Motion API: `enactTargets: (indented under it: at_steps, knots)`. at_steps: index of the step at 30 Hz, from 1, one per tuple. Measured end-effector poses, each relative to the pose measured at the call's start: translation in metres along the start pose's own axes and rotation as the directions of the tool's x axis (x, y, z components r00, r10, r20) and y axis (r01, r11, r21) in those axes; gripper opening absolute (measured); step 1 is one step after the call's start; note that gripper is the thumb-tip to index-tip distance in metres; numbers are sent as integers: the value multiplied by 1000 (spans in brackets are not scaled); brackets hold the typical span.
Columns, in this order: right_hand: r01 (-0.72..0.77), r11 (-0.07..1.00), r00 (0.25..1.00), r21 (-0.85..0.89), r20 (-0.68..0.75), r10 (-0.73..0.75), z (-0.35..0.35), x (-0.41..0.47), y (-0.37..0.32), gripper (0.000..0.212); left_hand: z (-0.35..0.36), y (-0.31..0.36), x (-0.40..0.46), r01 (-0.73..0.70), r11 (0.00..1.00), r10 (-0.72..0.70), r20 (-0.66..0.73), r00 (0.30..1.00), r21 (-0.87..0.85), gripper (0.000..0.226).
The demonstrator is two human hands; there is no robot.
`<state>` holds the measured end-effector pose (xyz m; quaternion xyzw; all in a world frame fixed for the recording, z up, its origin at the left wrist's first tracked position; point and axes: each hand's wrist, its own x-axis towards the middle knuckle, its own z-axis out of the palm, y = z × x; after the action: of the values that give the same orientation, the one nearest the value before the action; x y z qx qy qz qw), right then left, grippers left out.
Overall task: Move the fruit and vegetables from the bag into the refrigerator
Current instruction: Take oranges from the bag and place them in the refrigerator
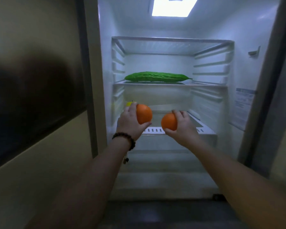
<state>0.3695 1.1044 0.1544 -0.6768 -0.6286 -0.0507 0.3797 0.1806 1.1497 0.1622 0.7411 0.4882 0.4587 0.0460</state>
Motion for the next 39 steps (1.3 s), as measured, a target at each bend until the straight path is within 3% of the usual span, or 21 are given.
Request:
enactTargets:
  at_steps: [10,16,20,25,29,39]
  knots:
    - [-140,936,990,323,66,125,56,131,48,63,88,-33,120,20,998,-25,70,997,67,78]
    - [-110,962,983,252,171,68,87,203,70,65,124,-58,180,-10,972,-30,165,986,237,80]
    - [-143,944,975,296,204,83,109,232,74,70,137,-72,202,-39,943,-45,241,969,331,81]
    - [-153,959,962,237,257,90,127,249,79,63,151,-85,206,-117,884,12,229,973,453,76]
    - [-134,969,965,205,248,81,133,255,83,66,156,-92,202,-120,869,35,182,983,480,80]
    - [-144,950,958,276,279,65,127,250,80,72,151,-93,201,-152,834,25,239,971,531,96]
